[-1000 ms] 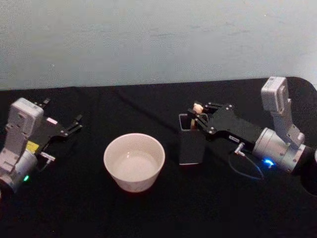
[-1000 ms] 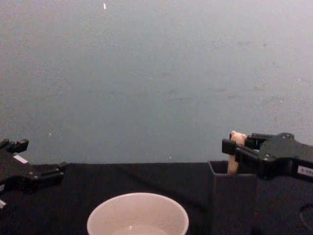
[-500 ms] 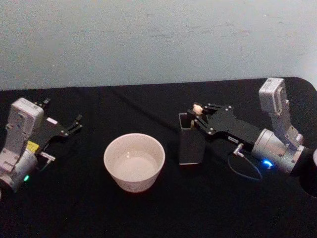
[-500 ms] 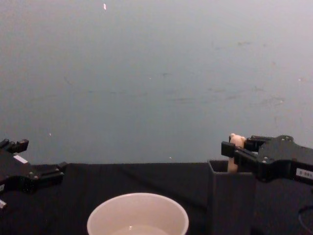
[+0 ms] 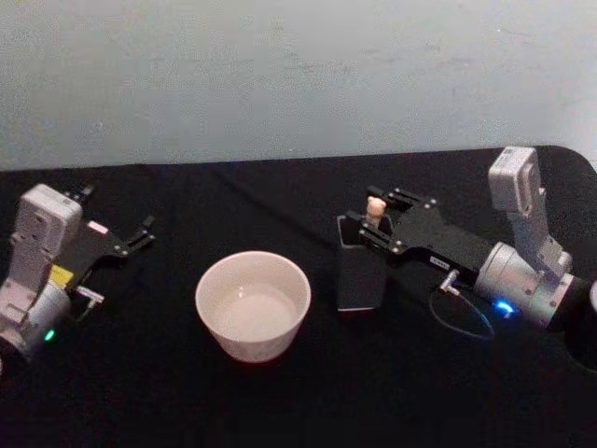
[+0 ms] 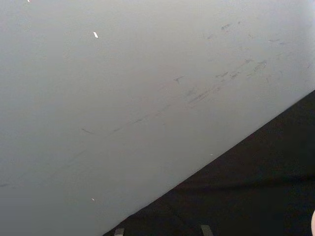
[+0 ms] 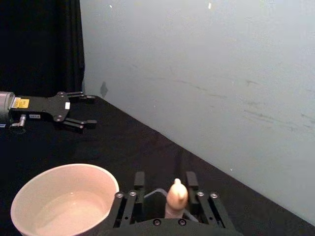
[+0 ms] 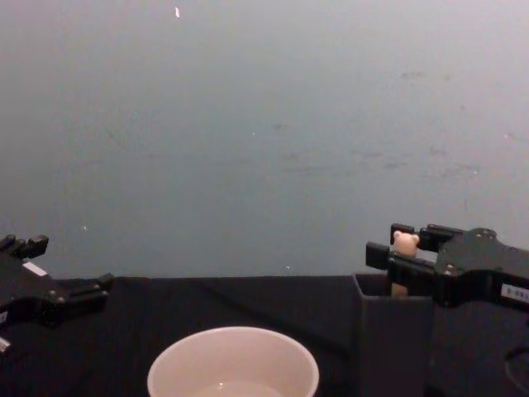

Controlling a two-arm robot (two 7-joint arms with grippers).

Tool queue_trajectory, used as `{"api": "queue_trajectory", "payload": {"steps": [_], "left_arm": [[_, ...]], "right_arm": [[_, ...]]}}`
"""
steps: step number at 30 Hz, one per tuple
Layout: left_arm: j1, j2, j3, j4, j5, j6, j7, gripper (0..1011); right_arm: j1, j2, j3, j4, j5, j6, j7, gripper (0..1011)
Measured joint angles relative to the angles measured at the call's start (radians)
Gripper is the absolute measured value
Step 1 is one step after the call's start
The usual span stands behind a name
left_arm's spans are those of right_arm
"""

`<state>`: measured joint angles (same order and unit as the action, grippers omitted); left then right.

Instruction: Pick up the stirring spoon with one hand, stir inside the cup, then place it back in its original position.

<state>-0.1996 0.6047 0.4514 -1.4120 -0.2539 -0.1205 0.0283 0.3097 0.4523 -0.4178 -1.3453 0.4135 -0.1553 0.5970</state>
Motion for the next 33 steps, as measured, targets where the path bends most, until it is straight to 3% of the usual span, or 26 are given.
{"api": "queue_trajectory", "payload": {"steps": [9, 16, 22, 28, 33], "left_arm": [[0.000, 0.000, 0.000, 0.000, 0.000, 0.000, 0.000, 1001], [0.000, 0.000, 0.000, 0.000, 0.000, 0.000, 0.000, 1001], [0.000, 0.000, 0.000, 0.000, 0.000, 0.000, 0.000, 1001], [0.000, 0.000, 0.000, 0.000, 0.000, 0.000, 0.000, 1001], [0.000, 0.000, 0.000, 0.000, 0.000, 0.000, 0.000, 1001]], "right_arm": [[0.000, 0.000, 0.000, 0.000, 0.001, 0.000, 0.001, 797], [0.000, 0.000, 0.001, -0.001, 0.003, 0.000, 0.001, 980], [0.000, -0.004, 0.021, -0.021, 0.011, -0.020, -0.007, 1003], [-0.008, -0.007, 0.074, -0.079, 0.028, -0.056, -0.041, 1003], [-0.021, -0.022, 0.139, -0.113, 0.017, -0.063, -0.139, 1003]]}}
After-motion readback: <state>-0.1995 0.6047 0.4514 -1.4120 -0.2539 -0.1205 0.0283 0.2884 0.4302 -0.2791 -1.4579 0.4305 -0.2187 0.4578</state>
